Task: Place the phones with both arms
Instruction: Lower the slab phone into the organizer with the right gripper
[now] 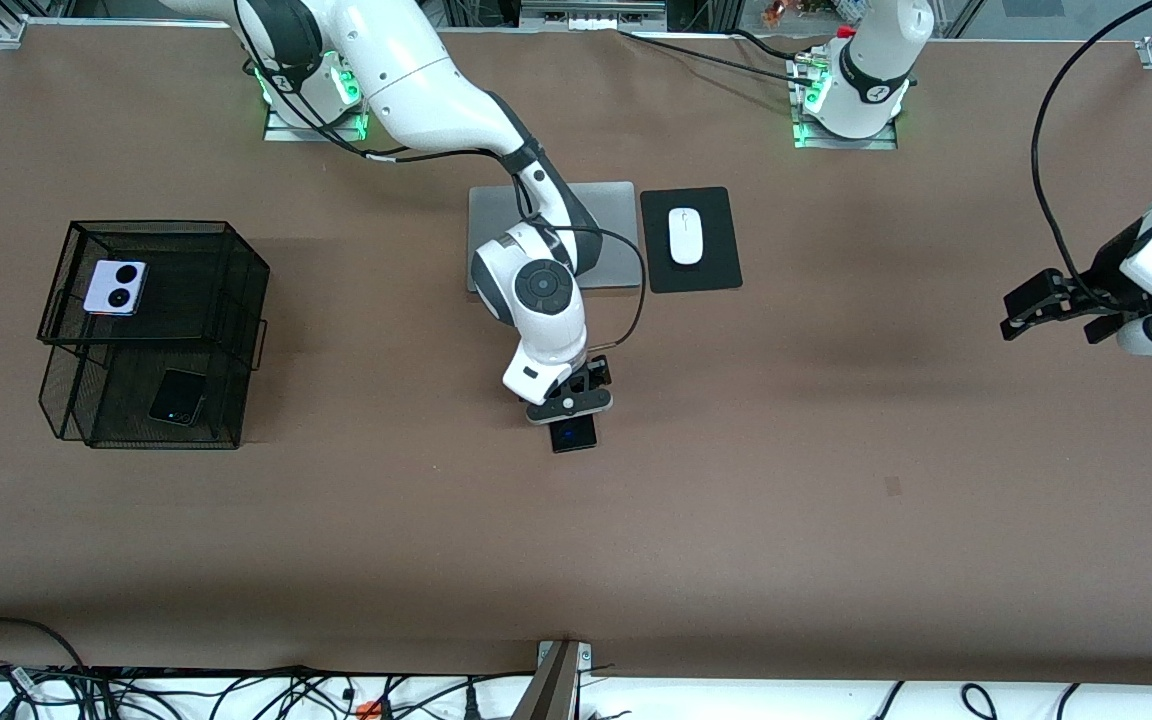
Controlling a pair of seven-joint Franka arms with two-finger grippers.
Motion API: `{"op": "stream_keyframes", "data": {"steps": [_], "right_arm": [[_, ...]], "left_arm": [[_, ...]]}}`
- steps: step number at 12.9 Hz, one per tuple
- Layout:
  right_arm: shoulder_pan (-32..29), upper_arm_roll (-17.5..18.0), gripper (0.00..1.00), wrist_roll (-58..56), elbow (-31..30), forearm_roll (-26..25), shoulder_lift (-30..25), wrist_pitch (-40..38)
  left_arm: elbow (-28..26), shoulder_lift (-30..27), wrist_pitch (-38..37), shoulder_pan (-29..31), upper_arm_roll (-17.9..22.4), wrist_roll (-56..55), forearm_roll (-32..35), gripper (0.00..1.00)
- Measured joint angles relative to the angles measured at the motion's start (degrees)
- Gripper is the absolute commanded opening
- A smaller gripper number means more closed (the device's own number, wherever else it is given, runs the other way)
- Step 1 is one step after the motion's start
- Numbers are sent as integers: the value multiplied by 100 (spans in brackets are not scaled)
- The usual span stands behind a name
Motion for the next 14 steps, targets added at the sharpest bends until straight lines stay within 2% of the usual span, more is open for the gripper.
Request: {"op": "stream_keyframes", "data": {"steps": [2, 6, 10, 14], "right_arm": [[2, -2, 28, 0, 0, 0, -25, -27], [-49, -90, 28, 30, 29, 10, -116, -244], [-666, -248, 28, 40, 88, 24, -910, -1837], [-1366, -775, 27, -143, 55, 27, -1948, -3855]], "left_arm": [[45, 51, 3, 4, -1, 5, 333, 100], [137, 137, 3, 3, -6, 6, 368, 100], [298, 159, 4, -5, -42, 6, 370, 100], [380, 158, 3, -46, -125, 6, 370, 100]]}}
